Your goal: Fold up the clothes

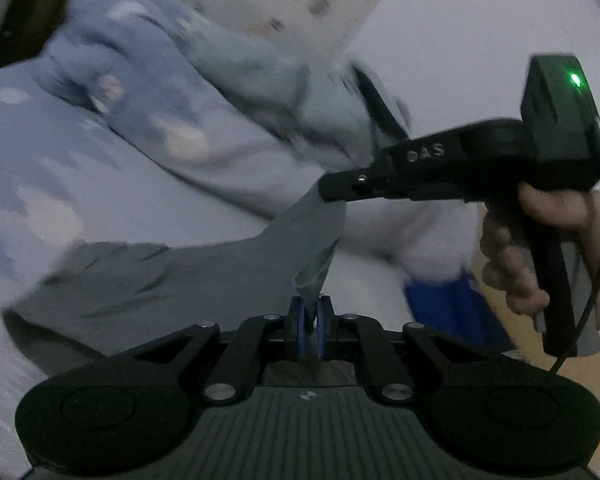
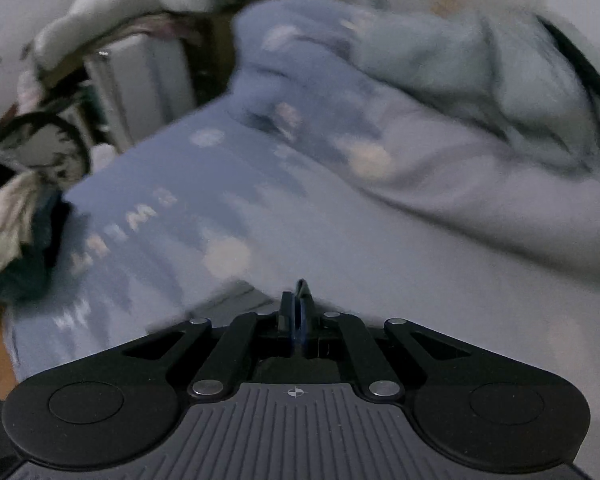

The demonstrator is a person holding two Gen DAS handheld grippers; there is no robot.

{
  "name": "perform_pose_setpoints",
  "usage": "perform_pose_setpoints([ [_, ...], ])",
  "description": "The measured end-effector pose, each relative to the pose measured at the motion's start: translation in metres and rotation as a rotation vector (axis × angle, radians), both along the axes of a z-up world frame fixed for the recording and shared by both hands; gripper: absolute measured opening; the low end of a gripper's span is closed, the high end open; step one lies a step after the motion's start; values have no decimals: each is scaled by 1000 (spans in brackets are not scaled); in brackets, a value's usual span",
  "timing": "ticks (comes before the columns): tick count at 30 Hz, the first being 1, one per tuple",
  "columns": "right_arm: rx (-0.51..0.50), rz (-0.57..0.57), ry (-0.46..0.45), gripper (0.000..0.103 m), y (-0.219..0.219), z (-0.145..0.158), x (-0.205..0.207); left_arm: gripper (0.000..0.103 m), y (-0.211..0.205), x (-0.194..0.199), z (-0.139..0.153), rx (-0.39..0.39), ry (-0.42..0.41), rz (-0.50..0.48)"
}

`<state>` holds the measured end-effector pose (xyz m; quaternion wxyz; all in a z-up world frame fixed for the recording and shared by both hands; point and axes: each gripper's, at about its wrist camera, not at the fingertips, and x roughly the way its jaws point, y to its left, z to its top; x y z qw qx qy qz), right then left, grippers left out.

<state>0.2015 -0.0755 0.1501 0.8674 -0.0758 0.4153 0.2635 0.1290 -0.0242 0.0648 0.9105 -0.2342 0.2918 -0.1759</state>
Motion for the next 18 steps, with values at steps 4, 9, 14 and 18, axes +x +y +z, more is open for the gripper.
perform_pose_setpoints([
  [4, -6, -89, 49, 3, -77, -39, -15, 9, -74, -4, -36, 77, 67, -72],
  [9, -14, -200, 111, 3, -173, -88, -33, 9, -142, -4, -79, 162, 122, -125],
  [14, -3, -260, 128, 3, -227, -117, -40, 9, -182, -1, -99, 232, 126, -133],
  [18, 15, -284, 119, 3, -249, -131, -41, 9, -205, 0, -107, 262, 107, -111],
])
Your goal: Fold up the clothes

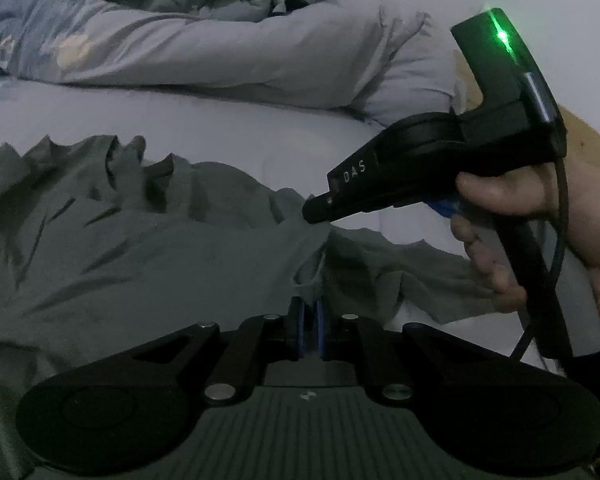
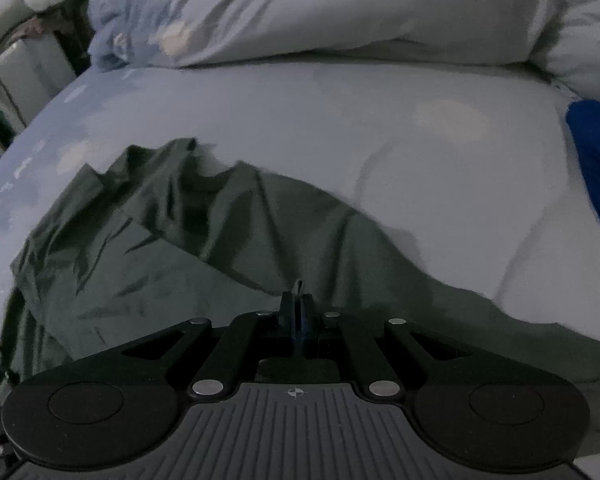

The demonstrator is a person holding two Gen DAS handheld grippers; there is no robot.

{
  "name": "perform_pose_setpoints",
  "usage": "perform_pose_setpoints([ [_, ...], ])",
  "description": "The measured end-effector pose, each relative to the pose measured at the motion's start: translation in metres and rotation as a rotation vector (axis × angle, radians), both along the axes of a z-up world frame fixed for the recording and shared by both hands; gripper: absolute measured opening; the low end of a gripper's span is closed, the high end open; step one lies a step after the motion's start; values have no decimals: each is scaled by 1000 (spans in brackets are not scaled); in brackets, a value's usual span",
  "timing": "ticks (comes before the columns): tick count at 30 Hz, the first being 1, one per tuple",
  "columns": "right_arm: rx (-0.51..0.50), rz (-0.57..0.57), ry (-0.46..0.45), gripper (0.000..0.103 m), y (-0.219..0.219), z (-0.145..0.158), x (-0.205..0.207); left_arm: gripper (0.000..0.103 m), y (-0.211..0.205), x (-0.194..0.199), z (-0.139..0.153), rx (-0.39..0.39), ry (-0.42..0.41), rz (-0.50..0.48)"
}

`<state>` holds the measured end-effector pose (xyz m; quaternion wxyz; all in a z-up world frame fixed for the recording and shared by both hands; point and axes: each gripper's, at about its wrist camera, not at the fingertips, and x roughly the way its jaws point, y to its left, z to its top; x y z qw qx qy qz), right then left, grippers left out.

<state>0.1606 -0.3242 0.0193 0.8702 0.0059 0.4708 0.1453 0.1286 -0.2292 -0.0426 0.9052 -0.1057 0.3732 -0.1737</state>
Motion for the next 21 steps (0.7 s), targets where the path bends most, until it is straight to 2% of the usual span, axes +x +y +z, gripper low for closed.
perform_pose_setpoints([
  [4, 5, -18, -3, 3, -21, -13, 1, 9, -24, -1, -6, 22, -7, 43],
  [8, -36, -12, 31, 3, -30, -36, 6, 9, -47, 9, -22, 78, 24, 33],
  [10, -77, -23, 52, 4, -33, -44, 4, 23, -51, 12, -32, 98, 53, 22],
  [11, -98, -36, 58, 6, -35, -48, 3, 26, -46, 11, -31, 88, 65, 9],
  [13, -113, -55, 48, 8, -41, -46, -2, 41, -34, 10, -30, 61, 89, -18],
  [14, -110, -61, 34, 9, -46, -42, -6, 45, -24, 5, -22, 47, 74, -29],
  [15, -106, -67, 18, 15, -50, -37, -9, 55, -14, 0, -14, 33, 55, -40],
  [16, -94, -64, -11, 29, -53, -30, -10, 61, 1, 2, -4, 20, 36, -53],
  [18, -69, -37, -60, 50, -54, -16, -9, 65, 35, 17, 15, 17, 5, -75],
  [21, -62, 46, -116, 53, -42, -2, 5, 66, 93, 59, 46, 55, -33, -101],
])
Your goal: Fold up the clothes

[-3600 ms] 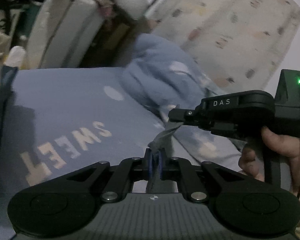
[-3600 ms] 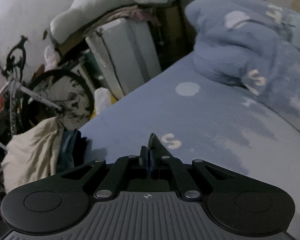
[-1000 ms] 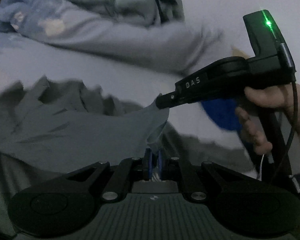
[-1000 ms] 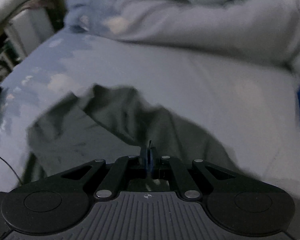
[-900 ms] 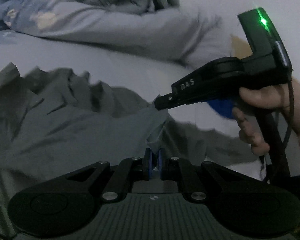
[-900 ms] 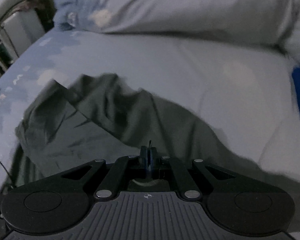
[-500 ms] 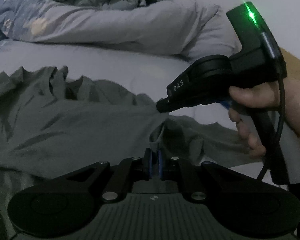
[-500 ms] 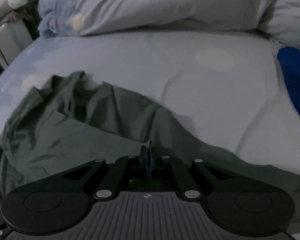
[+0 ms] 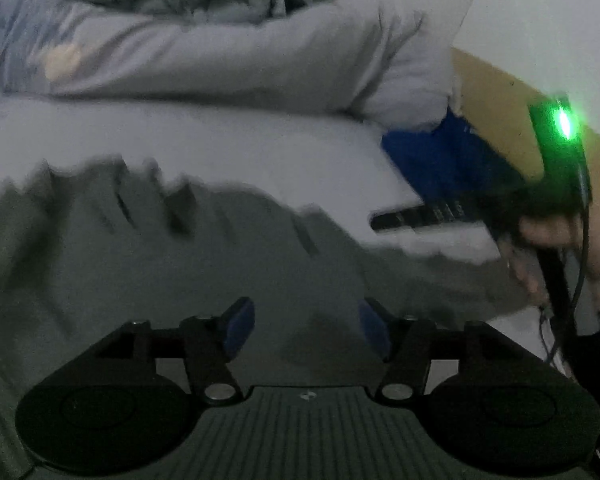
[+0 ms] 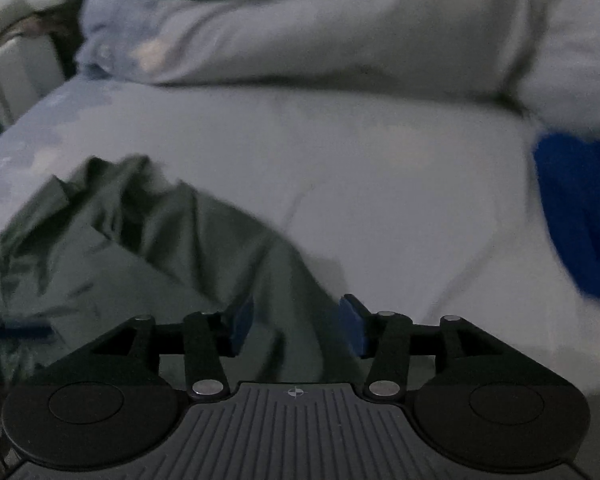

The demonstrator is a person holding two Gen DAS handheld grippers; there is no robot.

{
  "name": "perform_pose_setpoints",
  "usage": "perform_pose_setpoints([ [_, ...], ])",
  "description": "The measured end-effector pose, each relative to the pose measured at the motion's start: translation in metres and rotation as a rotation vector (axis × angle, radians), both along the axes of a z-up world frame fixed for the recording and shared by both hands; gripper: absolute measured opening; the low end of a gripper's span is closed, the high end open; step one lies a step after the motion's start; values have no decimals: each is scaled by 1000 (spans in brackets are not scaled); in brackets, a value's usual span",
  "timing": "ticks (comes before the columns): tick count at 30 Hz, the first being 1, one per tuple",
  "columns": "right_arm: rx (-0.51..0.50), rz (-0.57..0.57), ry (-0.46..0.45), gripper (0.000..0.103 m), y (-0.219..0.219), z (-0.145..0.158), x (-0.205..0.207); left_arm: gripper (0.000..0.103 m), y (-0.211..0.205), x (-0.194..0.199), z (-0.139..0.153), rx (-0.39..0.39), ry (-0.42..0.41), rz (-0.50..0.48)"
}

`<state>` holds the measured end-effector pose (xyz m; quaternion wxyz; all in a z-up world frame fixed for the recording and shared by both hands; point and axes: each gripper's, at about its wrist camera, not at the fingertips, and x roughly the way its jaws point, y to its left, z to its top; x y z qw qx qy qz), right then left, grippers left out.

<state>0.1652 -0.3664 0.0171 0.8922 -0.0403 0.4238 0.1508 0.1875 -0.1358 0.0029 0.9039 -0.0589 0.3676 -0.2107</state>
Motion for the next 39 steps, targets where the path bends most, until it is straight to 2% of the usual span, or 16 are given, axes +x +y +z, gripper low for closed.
perform_pose_setpoints([
  [3, 11, 141, -36, 55, 20, 6, 19, 72, 59, 42, 30, 37, -39, -26],
  [7, -8, 296, -51, 61, 55, 5, 46, 73, 104, 97, 44, 125, -133, -97],
  [9, -46, 349, -42, 61, 77, -1, 61, 72, 113, 126, 34, 179, -135, -198],
  [14, -90, 395, -1, 61, 106, -23, 94, 70, 106, 175, -13, 306, -45, -337],
  [18, -57, 401, 35, 61, 110, -36, 116, 68, 113, 204, -32, 296, -31, -379],
  [21, -32, 428, 66, 60, 111, -46, 133, 67, 118, 220, -42, 265, -10, -454],
  [25, 7, 456, 108, 60, 109, -56, 151, 63, 118, 232, -58, 247, 62, -568],
  [29, 19, 481, 120, 58, 112, -64, 158, 60, 117, 237, -73, 229, 128, -598],
  [30, 20, 488, 121, 58, 114, -66, 158, 55, 116, 236, -75, 227, 127, -598],
  [31, 21, 494, 122, 58, 115, -68, 159, 37, 117, 235, -75, 228, 119, -594],
  [32, 21, 500, 122, 58, 116, -69, 160, 28, 117, 233, -76, 227, 111, -588],
  [33, 13, 509, 117, 51, 119, -69, 157, 12, 117, 232, -76, 227, 102, -581],
  [34, -2, 531, 110, 31, 122, -68, 152, 12, 117, 231, -76, 220, 99, -576],
  [35, -23, 539, 103, 21, 125, -67, 148, 12, 118, 229, -75, 212, 90, -571],
  [37, -62, 537, 76, 10, 127, -64, 139, 12, 120, 223, -74, 202, 61, -544],
  [39, -92, 508, 53, 9, 127, -62, 135, 12, 123, 218, -71, 182, 39, -507],
])
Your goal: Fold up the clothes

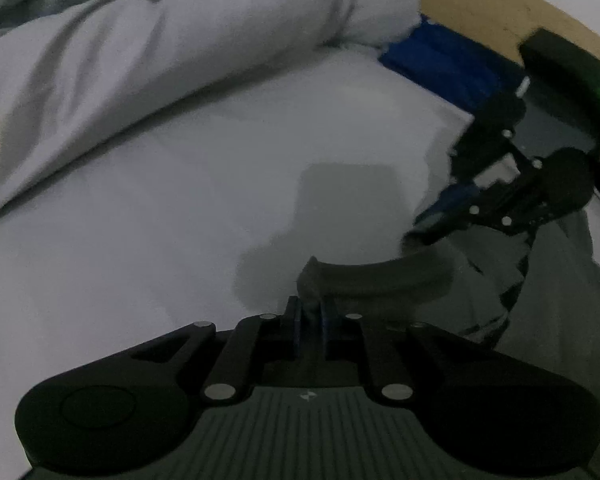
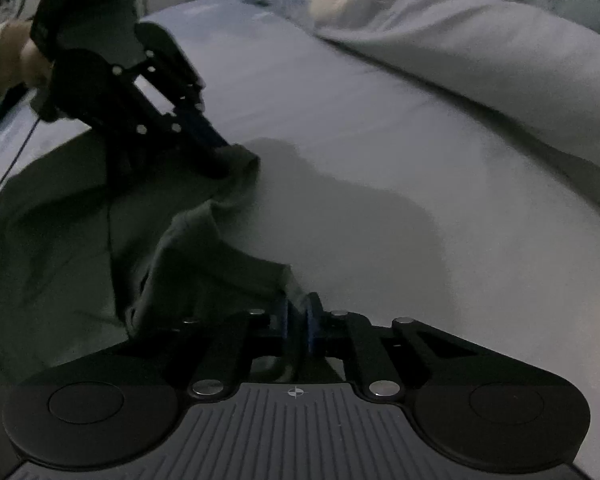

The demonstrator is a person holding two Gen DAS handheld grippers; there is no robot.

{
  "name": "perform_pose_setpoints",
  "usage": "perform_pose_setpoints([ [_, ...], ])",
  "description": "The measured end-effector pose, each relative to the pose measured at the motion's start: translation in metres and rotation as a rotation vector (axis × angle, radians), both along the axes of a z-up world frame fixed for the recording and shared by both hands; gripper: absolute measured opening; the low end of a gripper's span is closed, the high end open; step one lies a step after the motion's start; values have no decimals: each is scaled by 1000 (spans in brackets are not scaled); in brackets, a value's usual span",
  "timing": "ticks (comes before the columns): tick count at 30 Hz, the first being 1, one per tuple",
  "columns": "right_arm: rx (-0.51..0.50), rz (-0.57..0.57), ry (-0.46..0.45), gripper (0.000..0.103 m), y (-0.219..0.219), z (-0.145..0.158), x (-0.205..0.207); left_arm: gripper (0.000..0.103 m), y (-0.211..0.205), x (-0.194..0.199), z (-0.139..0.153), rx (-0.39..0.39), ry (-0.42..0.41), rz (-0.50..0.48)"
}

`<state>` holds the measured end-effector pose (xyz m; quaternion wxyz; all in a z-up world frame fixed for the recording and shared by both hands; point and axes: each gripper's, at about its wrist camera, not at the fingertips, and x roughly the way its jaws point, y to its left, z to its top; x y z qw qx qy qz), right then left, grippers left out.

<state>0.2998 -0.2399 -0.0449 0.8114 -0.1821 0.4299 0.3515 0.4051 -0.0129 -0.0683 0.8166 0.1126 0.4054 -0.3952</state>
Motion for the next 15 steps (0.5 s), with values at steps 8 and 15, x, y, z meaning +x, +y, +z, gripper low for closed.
perform_pose_setpoints([
  [8, -92, -155, -83, 8, -8, -1, -3, 11, 17, -10, 4, 8, -63, 127],
  [15, -158, -276, -139, 7, -13, -2, -3, 11, 11, -6, 2, 60, -77, 210],
])
